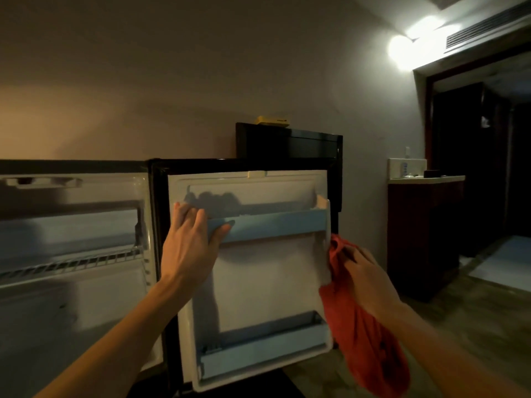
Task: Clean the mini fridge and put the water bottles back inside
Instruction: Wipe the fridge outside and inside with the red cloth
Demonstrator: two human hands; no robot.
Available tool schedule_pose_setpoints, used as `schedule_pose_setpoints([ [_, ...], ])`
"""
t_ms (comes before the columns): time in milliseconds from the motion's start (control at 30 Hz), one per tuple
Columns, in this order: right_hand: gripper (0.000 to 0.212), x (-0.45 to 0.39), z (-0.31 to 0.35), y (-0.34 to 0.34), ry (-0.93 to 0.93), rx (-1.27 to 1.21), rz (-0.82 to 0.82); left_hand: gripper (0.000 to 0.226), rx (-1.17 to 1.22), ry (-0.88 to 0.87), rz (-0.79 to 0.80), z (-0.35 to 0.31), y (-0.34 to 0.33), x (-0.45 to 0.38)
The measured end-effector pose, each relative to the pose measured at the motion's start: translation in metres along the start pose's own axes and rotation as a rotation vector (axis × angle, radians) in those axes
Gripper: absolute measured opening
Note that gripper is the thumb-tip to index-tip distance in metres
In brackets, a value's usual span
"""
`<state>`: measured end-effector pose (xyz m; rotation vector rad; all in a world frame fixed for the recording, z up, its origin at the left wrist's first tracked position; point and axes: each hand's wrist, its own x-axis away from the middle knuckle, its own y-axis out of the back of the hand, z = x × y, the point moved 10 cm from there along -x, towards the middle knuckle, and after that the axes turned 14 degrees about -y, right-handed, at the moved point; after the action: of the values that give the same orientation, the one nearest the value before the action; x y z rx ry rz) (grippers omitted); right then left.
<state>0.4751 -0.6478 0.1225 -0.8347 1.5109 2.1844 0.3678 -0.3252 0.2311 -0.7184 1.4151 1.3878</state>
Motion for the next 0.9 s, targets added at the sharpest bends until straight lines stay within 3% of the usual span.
schedule_pose_setpoints([
  [133, 0.050, -0.031, 0.013, 0.037, 0.045, -0.035, -0.190, 0.040, -0.032, -0.064, -0.008, -0.001, 0.001, 0.002],
  [267, 0.045, -0.029, 0.008, 0.011, 0.065, -0.050, -0.116, 0.040, 0.054, -0.025, -0.015, 0.004, 0.002, 0.000],
  [367, 0.046, -0.005, -0.005, -0.017, -0.076, -0.369, -0.099, 0.033, 0.092, -0.033, -0.032, 0.006, 0.004, 0.000],
  [500, 0.063, 0.044, -0.004, -0.043, -0.008, -0.282, -0.169, 0.033, 0.125, -0.034, -0.042, 0.005, 0.007, 0.000],
  [633, 0.079, 0.081, -0.012, -0.088, 0.000, -0.159, -0.009, 0.034, 0.123, -0.041, -0.043, -0.001, 0.011, -0.004],
  [800, 0.061, 0.110, -0.022, -0.129, -0.018, -0.003, 0.157, 0.036, 0.115, -0.007, -0.008, 0.000, 0.007, -0.004],
  [900, 0.063, 0.105, -0.019, -0.112, 0.022, -0.002, 0.097, 0.036, 0.114, -0.016, -0.009, -0.002, 0.006, -0.004],
])
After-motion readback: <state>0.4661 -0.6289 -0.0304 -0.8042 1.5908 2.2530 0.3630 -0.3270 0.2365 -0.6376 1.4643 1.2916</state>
